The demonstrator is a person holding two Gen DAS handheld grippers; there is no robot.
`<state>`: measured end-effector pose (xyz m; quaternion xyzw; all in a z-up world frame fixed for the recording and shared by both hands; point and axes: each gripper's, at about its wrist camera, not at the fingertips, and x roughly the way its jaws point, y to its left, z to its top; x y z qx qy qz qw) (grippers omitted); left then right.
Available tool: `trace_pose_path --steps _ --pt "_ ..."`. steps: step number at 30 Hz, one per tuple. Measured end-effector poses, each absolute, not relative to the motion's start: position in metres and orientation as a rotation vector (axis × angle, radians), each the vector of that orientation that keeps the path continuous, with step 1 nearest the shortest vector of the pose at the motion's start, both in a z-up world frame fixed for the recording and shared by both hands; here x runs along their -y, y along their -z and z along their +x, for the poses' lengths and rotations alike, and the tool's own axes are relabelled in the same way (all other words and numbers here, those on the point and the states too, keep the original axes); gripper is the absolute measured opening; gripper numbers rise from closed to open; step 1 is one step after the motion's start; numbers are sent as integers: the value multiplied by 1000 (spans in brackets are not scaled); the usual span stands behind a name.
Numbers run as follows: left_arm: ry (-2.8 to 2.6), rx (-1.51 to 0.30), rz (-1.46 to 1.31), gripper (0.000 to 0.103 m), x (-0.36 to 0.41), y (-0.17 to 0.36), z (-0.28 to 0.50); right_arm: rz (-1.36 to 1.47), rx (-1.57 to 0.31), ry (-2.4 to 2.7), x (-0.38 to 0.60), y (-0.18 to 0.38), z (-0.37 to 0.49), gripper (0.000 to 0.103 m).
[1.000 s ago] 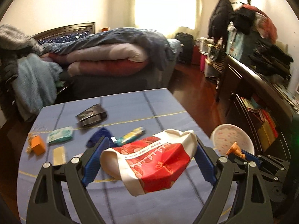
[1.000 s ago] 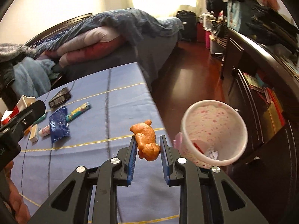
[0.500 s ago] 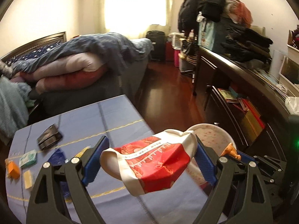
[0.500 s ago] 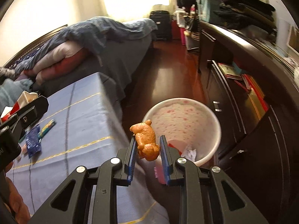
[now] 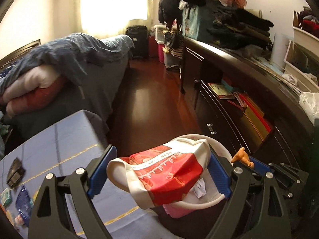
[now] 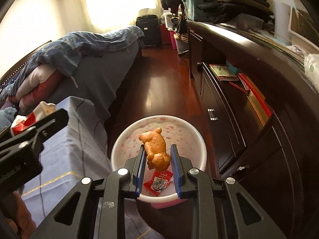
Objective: Collect trash
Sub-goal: 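Carry the bag and gummy over the wastebasket and open both tools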
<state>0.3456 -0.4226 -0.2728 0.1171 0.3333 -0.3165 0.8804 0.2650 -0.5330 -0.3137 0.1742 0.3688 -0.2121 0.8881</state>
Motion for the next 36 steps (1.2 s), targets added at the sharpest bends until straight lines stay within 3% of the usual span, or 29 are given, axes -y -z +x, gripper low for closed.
trace_pose_path --steps 17,23,36 --pt "713 -881 248 90 489 333 393 392 -802 461 568 363 285 27" --pt "717 -901 210 99 488 335 401 410 -810 466 571 368 281 32" --pt "664 -868 187 99 461 315 398 405 -833 434 552 363 275 37"
